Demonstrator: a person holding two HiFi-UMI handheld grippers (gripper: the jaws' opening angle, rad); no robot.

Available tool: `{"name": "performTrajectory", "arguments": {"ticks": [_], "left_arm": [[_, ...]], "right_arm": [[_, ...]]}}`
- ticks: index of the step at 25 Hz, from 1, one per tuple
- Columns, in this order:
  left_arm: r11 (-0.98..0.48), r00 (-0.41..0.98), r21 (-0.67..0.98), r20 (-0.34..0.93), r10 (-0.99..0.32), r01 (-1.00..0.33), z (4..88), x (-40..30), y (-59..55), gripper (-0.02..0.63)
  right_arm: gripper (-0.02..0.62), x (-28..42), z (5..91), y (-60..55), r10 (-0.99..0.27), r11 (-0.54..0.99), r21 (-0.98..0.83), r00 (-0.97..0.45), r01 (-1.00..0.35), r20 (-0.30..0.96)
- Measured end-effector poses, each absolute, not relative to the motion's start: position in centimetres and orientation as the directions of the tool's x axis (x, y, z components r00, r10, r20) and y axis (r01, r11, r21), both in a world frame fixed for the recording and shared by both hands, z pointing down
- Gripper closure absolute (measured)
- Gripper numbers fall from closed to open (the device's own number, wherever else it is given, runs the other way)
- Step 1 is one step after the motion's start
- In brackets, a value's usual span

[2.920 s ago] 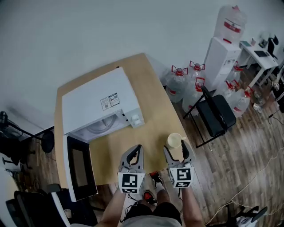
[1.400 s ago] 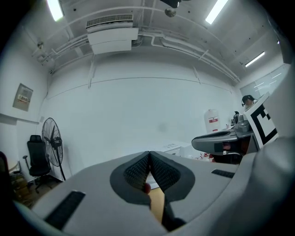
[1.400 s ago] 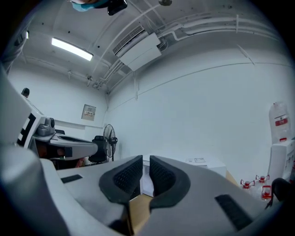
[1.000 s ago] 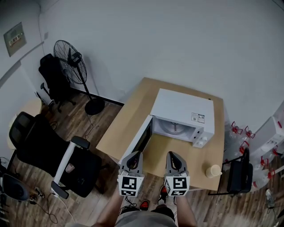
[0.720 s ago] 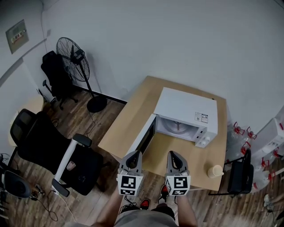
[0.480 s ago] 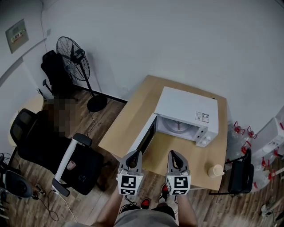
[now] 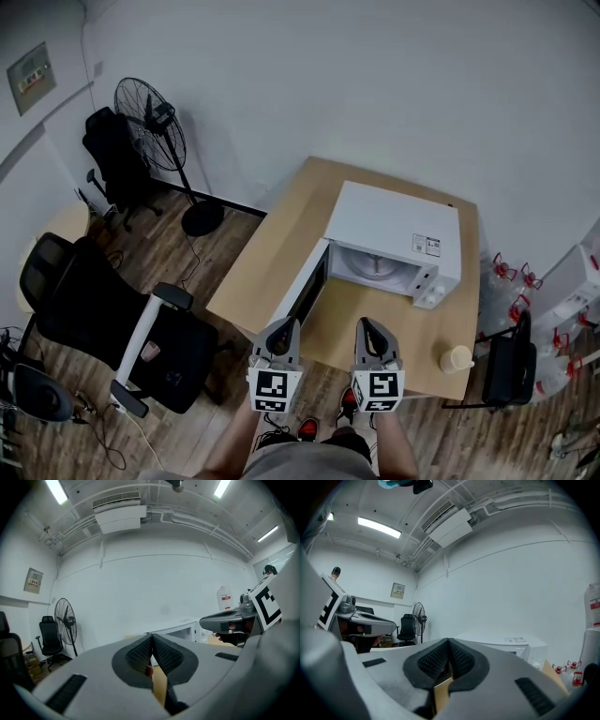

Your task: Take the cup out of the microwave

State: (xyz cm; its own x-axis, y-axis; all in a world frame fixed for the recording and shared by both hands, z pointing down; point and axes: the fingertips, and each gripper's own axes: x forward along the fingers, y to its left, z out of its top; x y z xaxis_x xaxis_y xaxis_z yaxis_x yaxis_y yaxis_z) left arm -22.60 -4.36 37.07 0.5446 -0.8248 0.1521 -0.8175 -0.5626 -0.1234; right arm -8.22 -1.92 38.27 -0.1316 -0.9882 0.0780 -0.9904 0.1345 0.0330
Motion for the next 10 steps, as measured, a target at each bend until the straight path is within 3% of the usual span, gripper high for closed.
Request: {"name": "performTrajectory", "arguments": {"ticks": [10], "left_arm": [[-0.567,0.548,-0.122,0.156,-0.822,-0.815,37.3,-22.35,-4.54,0.584]], "right_arm": [[0.578,-8.06,38.48,-2.03,-0.988,0.133,0.026,-0.131,-0.991,0.08]]}}
